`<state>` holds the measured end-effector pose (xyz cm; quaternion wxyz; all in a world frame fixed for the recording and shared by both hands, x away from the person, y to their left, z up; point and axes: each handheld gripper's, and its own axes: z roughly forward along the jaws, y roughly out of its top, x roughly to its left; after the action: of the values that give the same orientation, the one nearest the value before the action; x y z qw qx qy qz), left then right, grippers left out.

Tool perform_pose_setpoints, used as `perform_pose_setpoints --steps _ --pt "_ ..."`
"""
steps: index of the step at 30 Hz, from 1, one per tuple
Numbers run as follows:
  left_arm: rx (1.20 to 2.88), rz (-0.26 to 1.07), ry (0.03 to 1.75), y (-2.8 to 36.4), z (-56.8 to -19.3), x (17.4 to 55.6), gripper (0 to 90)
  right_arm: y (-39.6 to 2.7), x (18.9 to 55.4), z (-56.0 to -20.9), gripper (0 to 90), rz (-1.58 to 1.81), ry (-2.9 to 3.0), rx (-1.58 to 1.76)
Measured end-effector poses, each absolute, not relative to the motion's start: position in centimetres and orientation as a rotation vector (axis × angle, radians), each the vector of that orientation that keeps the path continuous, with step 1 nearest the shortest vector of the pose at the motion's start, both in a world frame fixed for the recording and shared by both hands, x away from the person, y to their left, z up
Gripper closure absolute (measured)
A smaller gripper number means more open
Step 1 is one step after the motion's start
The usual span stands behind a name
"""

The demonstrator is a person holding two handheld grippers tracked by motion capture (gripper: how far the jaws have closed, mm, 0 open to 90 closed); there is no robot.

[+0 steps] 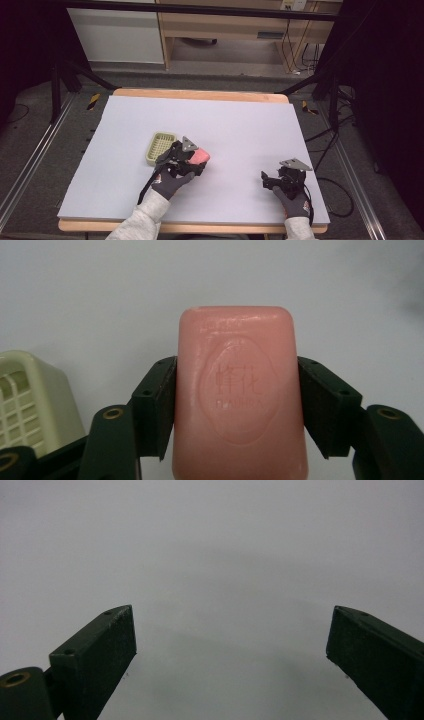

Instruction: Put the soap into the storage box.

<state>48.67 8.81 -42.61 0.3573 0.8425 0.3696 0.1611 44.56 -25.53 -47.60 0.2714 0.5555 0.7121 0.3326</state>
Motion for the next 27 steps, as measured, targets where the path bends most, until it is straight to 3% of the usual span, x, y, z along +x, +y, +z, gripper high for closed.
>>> perform_pose_setpoints --steps 27 --pt "2.066 0.470 1.054 13.9 -41.0 48.8 37.1 -25.5 44.4 -47.5 6.0 0.897 1.920 1.493"
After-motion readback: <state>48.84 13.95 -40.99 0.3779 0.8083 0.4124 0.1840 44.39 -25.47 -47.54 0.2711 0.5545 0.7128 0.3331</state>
